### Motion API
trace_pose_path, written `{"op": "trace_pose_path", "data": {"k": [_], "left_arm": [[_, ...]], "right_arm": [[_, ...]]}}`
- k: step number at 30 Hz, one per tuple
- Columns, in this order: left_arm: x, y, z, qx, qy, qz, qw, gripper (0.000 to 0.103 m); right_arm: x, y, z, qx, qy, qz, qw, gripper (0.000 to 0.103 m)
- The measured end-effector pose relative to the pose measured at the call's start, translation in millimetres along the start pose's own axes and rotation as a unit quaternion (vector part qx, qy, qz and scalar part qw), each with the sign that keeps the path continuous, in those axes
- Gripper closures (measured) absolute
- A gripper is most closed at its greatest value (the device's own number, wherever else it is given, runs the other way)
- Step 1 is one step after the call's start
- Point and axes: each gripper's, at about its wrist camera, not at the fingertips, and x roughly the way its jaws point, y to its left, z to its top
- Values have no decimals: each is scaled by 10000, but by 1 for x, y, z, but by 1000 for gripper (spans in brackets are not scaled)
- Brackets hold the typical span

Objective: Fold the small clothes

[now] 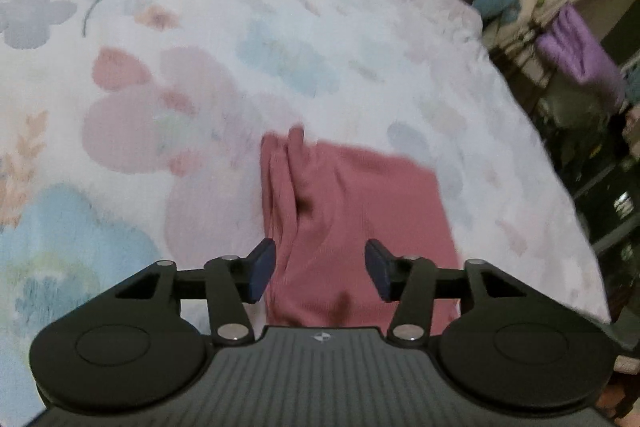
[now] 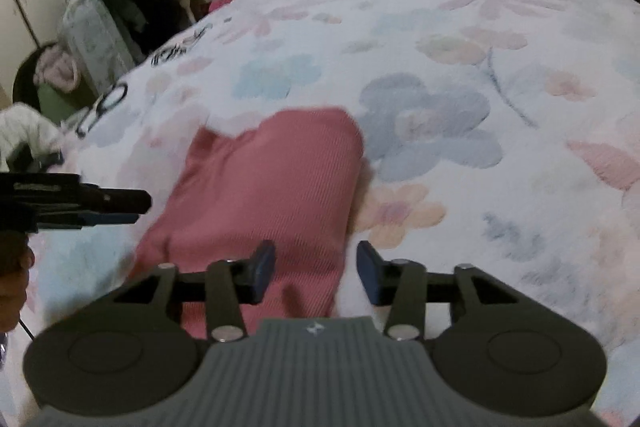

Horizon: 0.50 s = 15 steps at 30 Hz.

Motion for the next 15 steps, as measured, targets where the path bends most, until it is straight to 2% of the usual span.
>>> {"op": "trace_pose_path", "data": {"k": [2,4,6,10,15], "left_arm": [[7,9,9,-324,-85,-82,9994,25],[19,19,16,-626,-74,-240,9977,24],[35,28,22,-795,-4,-320,9963,24],[63,40,29,-1071,166,-448,9931,24],[85,52,34,-1330,161,-697,9885,24]], "right_arm": [[3,-12,6,387,-51,106,9992,51],[7,-24,13,864,-135,328,9956,33],[14,-33,19,1201,-191,475,9914,24],[39,-50,31,1759,-35,738,9816,25],[73,-69,43,2276,137,1043,9681,28]]}}
